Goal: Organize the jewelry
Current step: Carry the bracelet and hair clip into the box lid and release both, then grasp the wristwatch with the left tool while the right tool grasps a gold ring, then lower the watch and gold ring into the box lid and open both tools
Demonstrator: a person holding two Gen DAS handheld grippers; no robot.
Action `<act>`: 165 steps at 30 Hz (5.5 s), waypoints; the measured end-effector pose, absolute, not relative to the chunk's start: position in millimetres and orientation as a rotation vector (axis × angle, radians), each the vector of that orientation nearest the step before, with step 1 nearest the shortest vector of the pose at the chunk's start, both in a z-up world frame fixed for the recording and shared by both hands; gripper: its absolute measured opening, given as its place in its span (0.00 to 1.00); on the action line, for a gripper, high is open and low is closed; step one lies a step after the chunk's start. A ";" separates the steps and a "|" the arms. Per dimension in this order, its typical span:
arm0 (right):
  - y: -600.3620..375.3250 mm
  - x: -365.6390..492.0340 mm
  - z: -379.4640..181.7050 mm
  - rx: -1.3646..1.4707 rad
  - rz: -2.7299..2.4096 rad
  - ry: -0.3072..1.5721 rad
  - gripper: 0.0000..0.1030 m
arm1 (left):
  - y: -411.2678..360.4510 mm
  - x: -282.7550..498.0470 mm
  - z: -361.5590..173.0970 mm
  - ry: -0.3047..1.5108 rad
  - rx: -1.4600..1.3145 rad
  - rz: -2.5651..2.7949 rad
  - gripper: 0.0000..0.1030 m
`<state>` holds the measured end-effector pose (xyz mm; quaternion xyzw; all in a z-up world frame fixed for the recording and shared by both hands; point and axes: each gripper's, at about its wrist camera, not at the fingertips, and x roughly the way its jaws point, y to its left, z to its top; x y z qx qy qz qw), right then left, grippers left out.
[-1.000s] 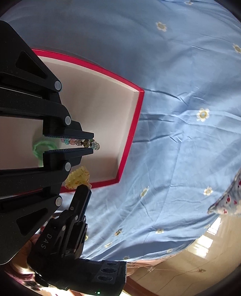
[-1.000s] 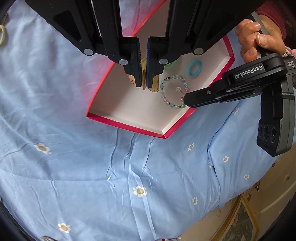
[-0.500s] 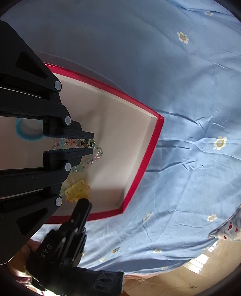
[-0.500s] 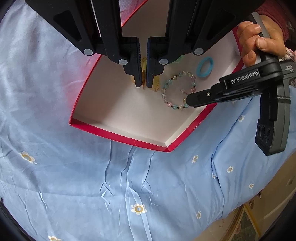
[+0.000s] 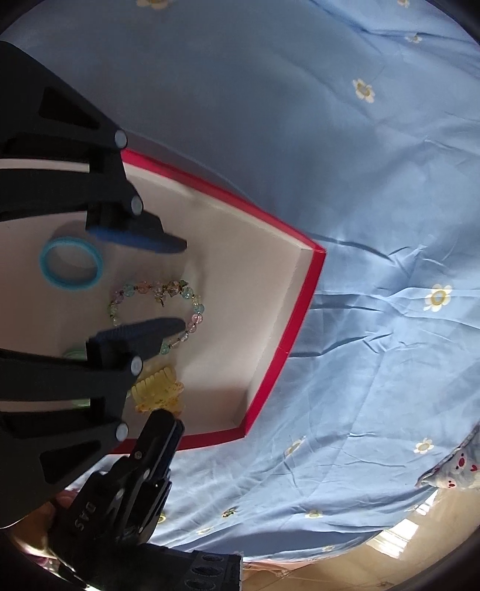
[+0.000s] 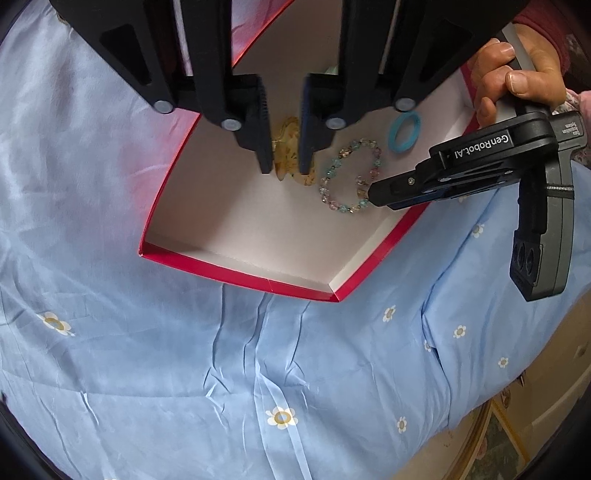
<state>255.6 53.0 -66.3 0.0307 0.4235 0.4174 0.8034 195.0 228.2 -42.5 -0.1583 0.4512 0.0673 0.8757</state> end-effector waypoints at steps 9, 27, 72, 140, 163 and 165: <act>7.8 226.8 -41.8 0.104 0.859 0.831 0.37 | 214.6 149.8 -20.4 0.862 -0.339 0.157 0.56; -115.4 154.2 -31.3 0.099 0.671 0.754 0.56 | 126.7 90.2 -11.5 0.832 -0.335 0.022 0.64; -233.7 190.2 -67.9 0.172 0.403 0.796 0.58 | 11.9 166.9 -45.8 0.953 -0.149 -0.179 0.72; -50.5 148.2 -30.4 -0.007 0.809 0.765 0.21 | 160.8 83.9 -6.2 0.750 -0.354 0.000 0.23; 53.1 173.9 -75.0 -0.140 0.894 0.873 0.21 | 225.6 101.9 -52.5 0.800 -0.412 0.115 0.19; 55.7 174.3 -78.1 -0.149 0.896 0.883 0.21 | 224.4 104.0 -55.9 0.816 -0.402 0.111 0.08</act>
